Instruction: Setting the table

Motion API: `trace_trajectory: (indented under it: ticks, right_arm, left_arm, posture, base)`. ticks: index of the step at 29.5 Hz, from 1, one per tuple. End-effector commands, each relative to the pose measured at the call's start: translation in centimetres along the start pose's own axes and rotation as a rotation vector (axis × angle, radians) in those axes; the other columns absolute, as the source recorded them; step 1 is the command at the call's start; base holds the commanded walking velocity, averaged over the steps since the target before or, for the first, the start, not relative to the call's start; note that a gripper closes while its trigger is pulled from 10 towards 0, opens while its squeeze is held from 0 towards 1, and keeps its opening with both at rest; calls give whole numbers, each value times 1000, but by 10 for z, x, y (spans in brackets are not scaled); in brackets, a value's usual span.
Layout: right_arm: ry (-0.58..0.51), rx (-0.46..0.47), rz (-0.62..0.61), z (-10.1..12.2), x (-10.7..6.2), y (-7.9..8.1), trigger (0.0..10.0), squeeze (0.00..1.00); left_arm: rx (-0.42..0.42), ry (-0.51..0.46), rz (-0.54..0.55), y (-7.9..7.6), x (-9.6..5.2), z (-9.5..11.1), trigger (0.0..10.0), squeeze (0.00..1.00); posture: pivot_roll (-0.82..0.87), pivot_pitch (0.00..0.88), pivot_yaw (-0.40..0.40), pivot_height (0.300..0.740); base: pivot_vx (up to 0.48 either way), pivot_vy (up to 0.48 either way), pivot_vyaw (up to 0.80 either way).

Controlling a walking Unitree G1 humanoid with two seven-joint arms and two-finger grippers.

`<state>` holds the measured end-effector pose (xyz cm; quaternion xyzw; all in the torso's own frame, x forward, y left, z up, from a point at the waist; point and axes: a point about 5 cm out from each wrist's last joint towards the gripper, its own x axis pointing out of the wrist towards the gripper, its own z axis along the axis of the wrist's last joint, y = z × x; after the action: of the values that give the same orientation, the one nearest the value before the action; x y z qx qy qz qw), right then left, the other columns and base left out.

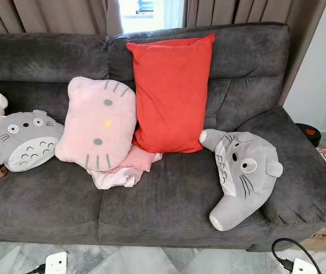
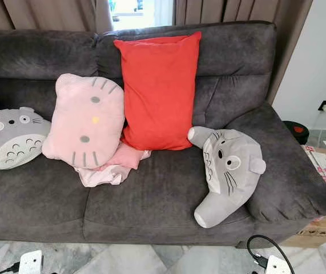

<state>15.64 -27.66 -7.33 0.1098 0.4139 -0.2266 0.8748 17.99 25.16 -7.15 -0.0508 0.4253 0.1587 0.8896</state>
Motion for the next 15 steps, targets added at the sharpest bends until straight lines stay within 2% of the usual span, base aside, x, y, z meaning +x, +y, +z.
trace_trajectory:
  ticks: [1, 2, 4, 5, 11, 15]
  right_arm:
    - [10, -7, -22, -1, -1, -6, 10000, 0]
    - [2, -10, -32, -1, -1, -9, 10000, 0]
    - [20, -33, -74, -5, -3, -17, 10000, 0]
    - [34, 0, -94, -10, -4, -20, 10000, 0]
    - [61, 2, -89, -18, -5, -15, 10000, 0]
    - [63, 20, -87, -22, -6, -13, 10000, 0]
  left_arm:
    - [-2, 9, 2, 1, -1, -3, 10000, 0]
    - [9, 15, -1, -1, -1, -4, 10000, 0]
    - [15, 23, -3, -2, -1, -5, 10000, 0]
    - [17, 23, -4, -3, -1, -6, 10000, 0]
    - [10, 20, 5, -2, -1, -7, 10000, 0]
    - [46, 20, 2, 2, -1, -6, 10000, 0]
  posture:
    - [-105, 37, 50, 740]
    - [-102, 42, 48, 740]
    - [-107, 46, 46, 740]
    - [-97, 49, 40, 740]
    - [-93, 48, 35, 740]
    - [-83, 40, 52, 740]
  base:
    - [0, 0, 0]
    - [0, 0, 0]
    - [0, 0, 722]
    - [0, 0, 800]
    - [0, 0, 800]
    - [0, 0, 800]
